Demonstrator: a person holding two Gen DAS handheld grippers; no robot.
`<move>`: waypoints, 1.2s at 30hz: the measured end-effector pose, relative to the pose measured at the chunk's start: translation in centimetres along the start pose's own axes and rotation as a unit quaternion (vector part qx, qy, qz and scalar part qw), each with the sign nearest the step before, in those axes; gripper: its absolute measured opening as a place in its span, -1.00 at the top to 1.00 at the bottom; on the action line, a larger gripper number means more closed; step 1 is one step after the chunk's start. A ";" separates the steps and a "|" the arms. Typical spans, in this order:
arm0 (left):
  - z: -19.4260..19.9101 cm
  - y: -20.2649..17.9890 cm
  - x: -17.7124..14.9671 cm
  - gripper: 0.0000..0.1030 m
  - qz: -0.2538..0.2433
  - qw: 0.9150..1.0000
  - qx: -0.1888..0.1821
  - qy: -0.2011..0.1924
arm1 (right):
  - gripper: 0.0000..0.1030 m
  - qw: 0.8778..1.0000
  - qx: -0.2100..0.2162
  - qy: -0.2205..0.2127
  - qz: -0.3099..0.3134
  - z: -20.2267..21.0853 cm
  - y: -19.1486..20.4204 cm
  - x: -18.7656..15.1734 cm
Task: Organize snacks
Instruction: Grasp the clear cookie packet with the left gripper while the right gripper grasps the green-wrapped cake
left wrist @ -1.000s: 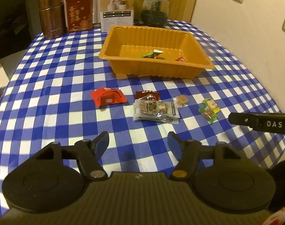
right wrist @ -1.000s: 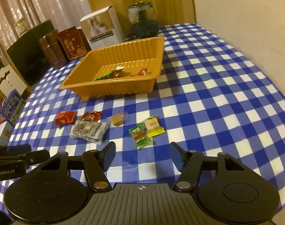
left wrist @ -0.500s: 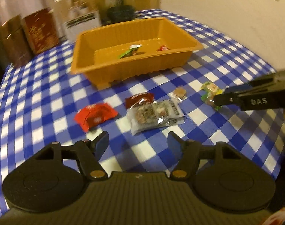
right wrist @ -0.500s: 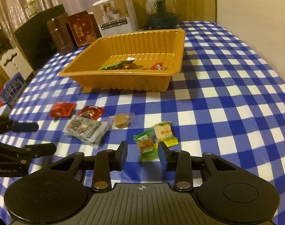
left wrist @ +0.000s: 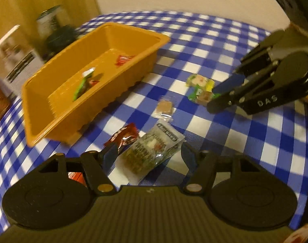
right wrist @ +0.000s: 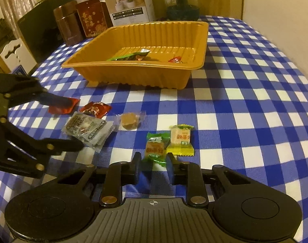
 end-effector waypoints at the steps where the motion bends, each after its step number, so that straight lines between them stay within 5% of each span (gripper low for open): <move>1: -0.4 0.0 0.1 -0.28 -0.009 1.000 -0.003 0.002 | 0.50 1.000 0.001 0.000 -0.003 0.1 0.0 -0.1; 8: -1.9 0.9 0.3 -0.27 -0.009 0.999 -0.030 0.020 | 0.51 1.000 0.000 0.001 -0.011 0.6 0.2 -1.0; 17: 0.0 0.3 -1.5 -0.19 0.122 0.990 -0.063 0.027 | 0.50 1.000 0.000 0.002 -0.019 0.8 0.4 -1.4; 21: 0.7 -0.5 -2.0 -0.16 0.158 0.986 -0.054 0.019 | 0.44 1.000 0.001 -0.004 -0.020 0.9 0.3 -1.4; 24: 0.4 -0.7 -2.1 -0.13 0.159 0.987 -0.027 0.012 | 0.11 1.000 0.000 -0.014 -0.019 1.1 0.4 -1.4; 36: -0.7 -0.8 -2.4 0.24 0.187 0.982 -0.002 0.009 | 0.19 0.999 -0.035 -0.024 0.016 0.2 1.5 -1.6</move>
Point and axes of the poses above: each gripper's, at about its wrist camera, not at the fingertips, and z roughly against the way its jaws point, y to its left, x to its top, the point moved 3 cm from there along -z, roughly the way its jaws point, and after that the axes turned 12 degrees about y, right-handed, at the moved point
